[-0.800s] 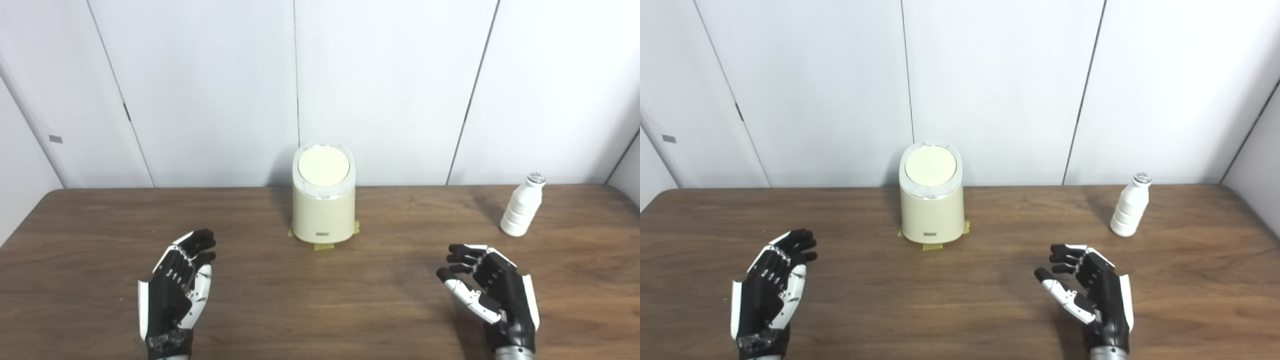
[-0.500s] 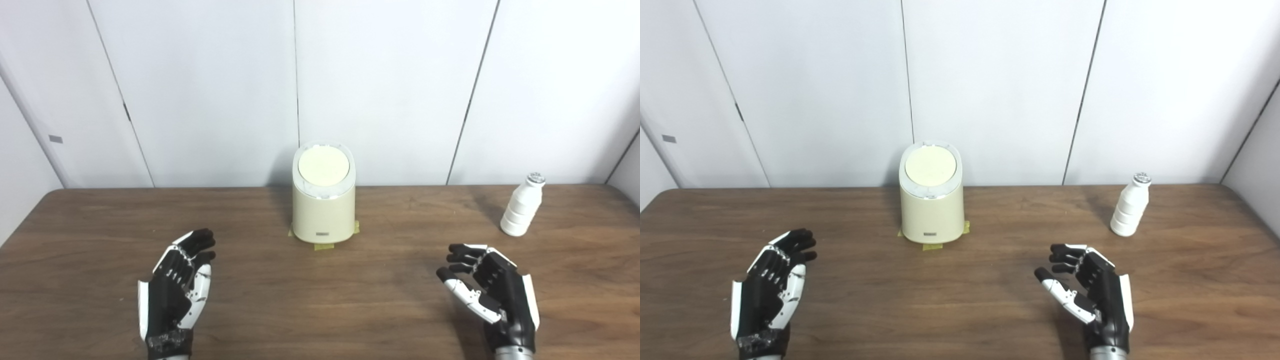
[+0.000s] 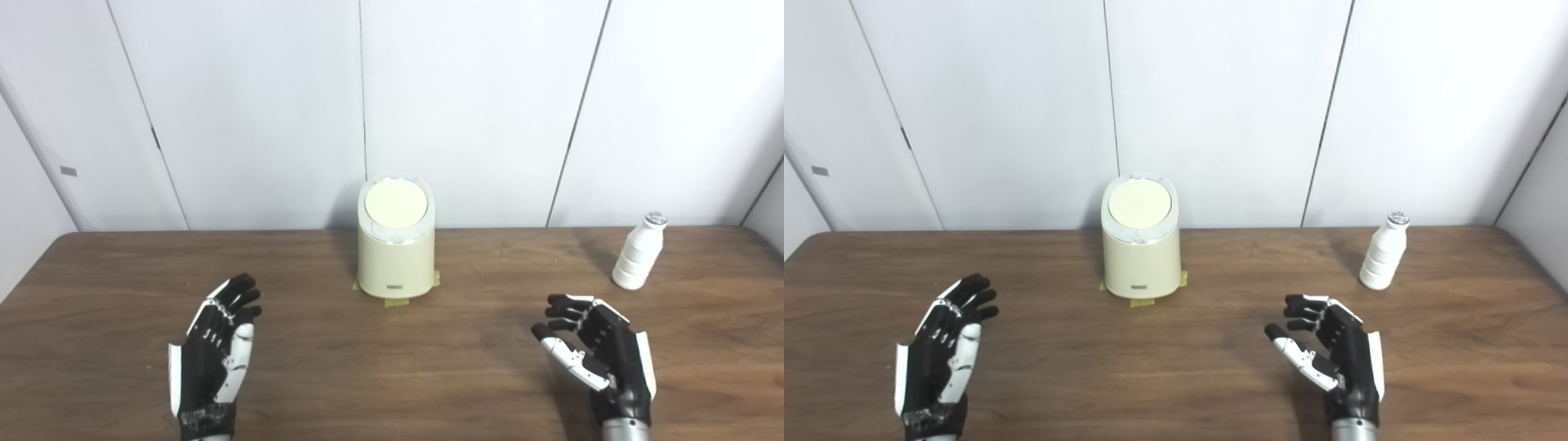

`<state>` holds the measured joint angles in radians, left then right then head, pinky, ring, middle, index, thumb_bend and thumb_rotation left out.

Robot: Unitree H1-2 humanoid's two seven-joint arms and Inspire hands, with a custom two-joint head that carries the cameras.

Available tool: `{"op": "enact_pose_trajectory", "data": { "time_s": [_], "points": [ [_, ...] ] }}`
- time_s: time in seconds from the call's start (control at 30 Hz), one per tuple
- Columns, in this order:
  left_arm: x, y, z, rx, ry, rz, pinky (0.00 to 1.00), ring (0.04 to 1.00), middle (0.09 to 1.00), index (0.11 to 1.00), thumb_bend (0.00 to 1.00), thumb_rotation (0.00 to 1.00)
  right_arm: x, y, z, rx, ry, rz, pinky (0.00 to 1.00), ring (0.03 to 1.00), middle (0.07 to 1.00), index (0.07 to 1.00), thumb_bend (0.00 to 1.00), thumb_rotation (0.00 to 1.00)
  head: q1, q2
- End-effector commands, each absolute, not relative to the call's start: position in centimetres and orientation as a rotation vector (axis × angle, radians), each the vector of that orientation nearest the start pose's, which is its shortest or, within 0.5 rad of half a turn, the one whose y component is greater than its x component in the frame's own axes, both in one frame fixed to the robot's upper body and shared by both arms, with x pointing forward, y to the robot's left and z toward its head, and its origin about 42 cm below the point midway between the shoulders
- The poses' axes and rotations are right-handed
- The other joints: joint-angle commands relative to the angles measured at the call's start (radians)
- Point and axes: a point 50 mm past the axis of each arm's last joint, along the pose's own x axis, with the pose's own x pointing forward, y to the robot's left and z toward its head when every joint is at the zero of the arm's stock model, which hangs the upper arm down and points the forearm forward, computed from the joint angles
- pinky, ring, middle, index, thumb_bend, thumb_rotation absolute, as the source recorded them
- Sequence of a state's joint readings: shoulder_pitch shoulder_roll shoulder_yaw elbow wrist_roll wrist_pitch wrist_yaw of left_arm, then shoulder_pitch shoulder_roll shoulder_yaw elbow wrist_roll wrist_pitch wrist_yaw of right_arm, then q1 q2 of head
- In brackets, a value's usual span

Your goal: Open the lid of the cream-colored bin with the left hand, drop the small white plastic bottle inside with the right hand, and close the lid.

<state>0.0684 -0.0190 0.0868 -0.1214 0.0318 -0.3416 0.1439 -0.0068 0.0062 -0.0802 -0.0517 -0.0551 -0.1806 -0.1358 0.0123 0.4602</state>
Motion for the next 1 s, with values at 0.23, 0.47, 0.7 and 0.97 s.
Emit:
{"op": "enact_pose_trajectory", "data": {
  "time_s": [0.23,0.47,0.7,0.97],
  "points": [
    [26.7,24.4,17.6,0.029,-0.435,0.205,0.79,0.823,0.828,0.840,0.65,0.85,28.7,-23.4,12.3,-0.042,-0.276,-0.201,0.52,0.592,0.623,0.493,0.48,0.14,-0.002,0.000],
    [29.6,23.9,22.8,0.101,-0.474,0.154,0.81,0.845,0.857,0.864,0.59,0.77,28.7,-23.2,12.4,-0.042,-0.267,-0.207,0.52,0.591,0.621,0.493,0.48,0.14,-0.007,0.003],
    [33.4,22.2,27.5,0.196,-0.488,0.088,0.83,0.882,0.893,0.902,0.48,0.73,28.7,-23.2,12.2,-0.051,-0.264,-0.211,0.52,0.592,0.620,0.493,0.48,0.14,-0.011,-0.003],
    [37.6,19.9,32.7,0.380,-0.478,0.047,0.83,0.930,0.960,0.960,0.54,0.70,28.8,-23.1,12.2,-0.049,-0.262,-0.220,0.51,0.589,0.615,0.493,0.48,0.14,-0.007,-0.001]
  ]
}}
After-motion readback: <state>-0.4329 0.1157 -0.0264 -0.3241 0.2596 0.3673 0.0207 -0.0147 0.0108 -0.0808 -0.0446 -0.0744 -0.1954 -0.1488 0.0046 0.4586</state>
